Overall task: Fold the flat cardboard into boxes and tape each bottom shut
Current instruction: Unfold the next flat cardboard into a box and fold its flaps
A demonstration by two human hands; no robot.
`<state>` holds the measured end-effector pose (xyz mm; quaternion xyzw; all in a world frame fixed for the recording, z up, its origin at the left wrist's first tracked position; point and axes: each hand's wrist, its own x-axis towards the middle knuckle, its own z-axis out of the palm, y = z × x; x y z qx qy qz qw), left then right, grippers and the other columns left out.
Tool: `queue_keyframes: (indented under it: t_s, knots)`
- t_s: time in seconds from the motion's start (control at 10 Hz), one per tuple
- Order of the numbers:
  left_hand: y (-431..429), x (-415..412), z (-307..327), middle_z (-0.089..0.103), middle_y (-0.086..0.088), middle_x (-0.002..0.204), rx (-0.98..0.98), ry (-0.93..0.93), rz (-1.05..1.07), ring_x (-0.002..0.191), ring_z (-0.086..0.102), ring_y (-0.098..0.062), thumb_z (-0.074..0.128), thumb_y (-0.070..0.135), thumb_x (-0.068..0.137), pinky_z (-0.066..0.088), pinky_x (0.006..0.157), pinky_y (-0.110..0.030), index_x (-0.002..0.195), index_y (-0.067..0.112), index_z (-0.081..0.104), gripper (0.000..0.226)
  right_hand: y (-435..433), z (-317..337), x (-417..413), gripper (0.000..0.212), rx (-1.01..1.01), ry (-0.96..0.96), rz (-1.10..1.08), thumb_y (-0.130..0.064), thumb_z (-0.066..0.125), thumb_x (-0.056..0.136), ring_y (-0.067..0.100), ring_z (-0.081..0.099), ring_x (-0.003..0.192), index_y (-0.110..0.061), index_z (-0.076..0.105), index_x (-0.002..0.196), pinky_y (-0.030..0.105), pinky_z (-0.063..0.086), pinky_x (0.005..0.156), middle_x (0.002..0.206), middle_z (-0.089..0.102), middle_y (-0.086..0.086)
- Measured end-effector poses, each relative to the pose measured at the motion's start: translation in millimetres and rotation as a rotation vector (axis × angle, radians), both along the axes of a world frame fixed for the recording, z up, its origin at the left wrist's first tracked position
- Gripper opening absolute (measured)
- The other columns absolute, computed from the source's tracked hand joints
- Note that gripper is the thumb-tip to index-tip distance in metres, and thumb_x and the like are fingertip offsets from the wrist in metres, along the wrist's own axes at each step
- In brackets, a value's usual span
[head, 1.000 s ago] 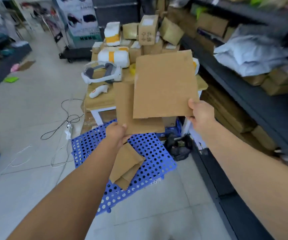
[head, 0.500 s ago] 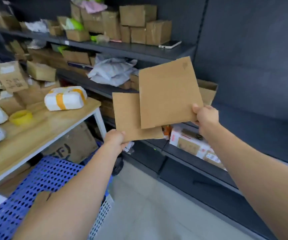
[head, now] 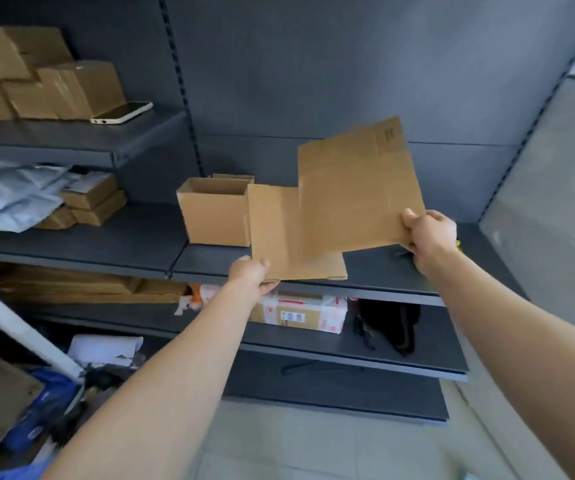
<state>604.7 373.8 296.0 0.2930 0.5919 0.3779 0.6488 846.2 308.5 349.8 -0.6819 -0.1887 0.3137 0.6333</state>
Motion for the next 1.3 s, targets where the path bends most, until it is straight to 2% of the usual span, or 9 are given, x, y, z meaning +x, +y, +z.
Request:
queue_keyframes:
  t_s: [0.1, 0.3, 0.6, 0.7, 0.9, 1.0, 1.1, 1.2, 1.3]
  knots:
    - [15.0, 33.8, -10.2, 0.045, -0.015, 0.127, -0.050, -0.025, -0.018, 0.104, 0.046, -0.029, 0.047, 0.000, 0.096, 0.051, 0.078, -0.037, 0.108, 0.007, 0.045, 0.014, 4.3, -4.7, 35.3, 0.022, -0.023, 0.001, -0.036, -0.021, 0.061, 0.092, 0.020, 0.057, 0.082, -0.010, 0.058, 0.111, 0.029, 0.052, 0.067, 0.104, 0.061, 0.006]
    - [50.4, 79.7, -23.3, 0.052, -0.016, 0.120, -0.163, -0.100, 0.023, 0.100, 0.049, -0.031, 0.045, -0.007, 0.095, 0.052, 0.079, -0.039, 0.108, 0.003, 0.049, 0.017, 27.9, -17.8, 80.3, 0.014, -0.048, 0.025, -0.089, -0.018, 0.061, 0.092, 0.022, 0.059, 0.090, -0.012, 0.057, 0.103, 0.033, 0.053, 0.080, 0.103, 0.061, 0.006]
    - [124.7, 101.5, -53.2, 0.052, -0.017, 0.123, -0.239, 0.007, -0.018, 0.113, 0.051, -0.034, 0.046, -0.008, 0.093, 0.053, 0.076, -0.040, 0.110, 0.004, 0.050, 0.021, 80.6, -43.1, 122.4, 0.013, -0.158, -0.004, -0.070, -0.016, 0.062, 0.091, 0.016, 0.054, 0.068, -0.013, 0.057, 0.079, 0.026, 0.047, 0.056, 0.085, 0.057, 0.005]
    - [139.7, 100.9, -63.1, 0.050, -0.017, 0.117, -0.271, 0.038, -0.017, 0.116, 0.050, -0.035, 0.045, -0.009, 0.093, 0.052, 0.079, -0.040, 0.106, 0.004, 0.048, 0.018, 93.0, -59.2, 126.1, 0.009, -0.165, 0.057, -0.034, -0.014, 0.062, 0.091, 0.018, 0.058, 0.075, -0.009, 0.060, 0.099, 0.027, 0.051, 0.061, 0.091, 0.061, 0.006]
    - [159.5, 96.4, -85.2, 0.047, -0.015, 0.116, -0.327, 0.042, 0.049, 0.118, 0.047, -0.031, 0.045, -0.006, 0.094, 0.051, 0.090, -0.041, 0.089, 0.004, 0.047, 0.011, 111.7, -75.3, 132.5, 0.020, -0.225, 0.090, 0.038, -0.011, 0.061, 0.092, 0.015, 0.049, 0.058, -0.004, 0.057, 0.111, 0.014, 0.036, 0.032, 0.080, 0.055, 0.005]
    - [166.5, 94.0, -96.5, 0.049, -0.013, 0.101, -0.263, 0.156, 0.112, 0.091, 0.050, -0.026, 0.046, -0.003, 0.095, 0.048, 0.086, -0.035, 0.096, 0.001, 0.051, 0.006, 118.2, -81.8, 138.8, 0.036, -0.255, 0.093, 0.067, -0.012, 0.062, 0.092, 0.016, 0.054, 0.065, -0.002, 0.053, 0.125, 0.016, 0.041, 0.036, 0.089, 0.058, 0.006]
    - [165.3, 95.6, -95.5, 0.055, -0.019, 0.123, -0.217, 0.334, 0.073, 0.099, 0.053, -0.027, 0.047, 0.006, 0.096, 0.042, 0.081, -0.031, 0.120, 0.005, 0.052, 0.025, 119.8, -87.2, 146.3, 0.039, -0.299, 0.066, 0.124, -0.014, 0.063, 0.091, 0.015, 0.057, 0.069, -0.003, 0.052, 0.127, 0.020, 0.043, 0.041, 0.089, 0.060, 0.004]
    - [187.2, 91.8, -125.8, 0.048, -0.018, 0.139, -0.138, 0.612, -0.020, 0.126, 0.048, -0.034, 0.049, 0.012, 0.093, 0.044, 0.101, -0.040, 0.134, 0.001, 0.048, 0.042, 124.1, -89.0, 152.7, 0.039, -0.335, 0.021, 0.216, -0.014, 0.065, 0.089, 0.018, 0.062, 0.077, -0.002, 0.055, 0.125, 0.024, 0.049, 0.053, 0.098, 0.064, 0.007]
    - [197.9, 107.5, -121.2, 0.052, -0.020, 0.134, -0.097, 0.734, -0.103, 0.122, 0.051, -0.036, 0.051, 0.015, 0.090, 0.044, 0.102, -0.044, 0.131, 0.000, 0.050, 0.043, 132.4, -78.7, 156.5, 0.027, -0.346, -0.059, 0.287, -0.013, 0.065, 0.089, 0.021, 0.064, 0.080, -0.004, 0.062, 0.114, 0.029, 0.051, 0.064, 0.096, 0.067, 0.008]
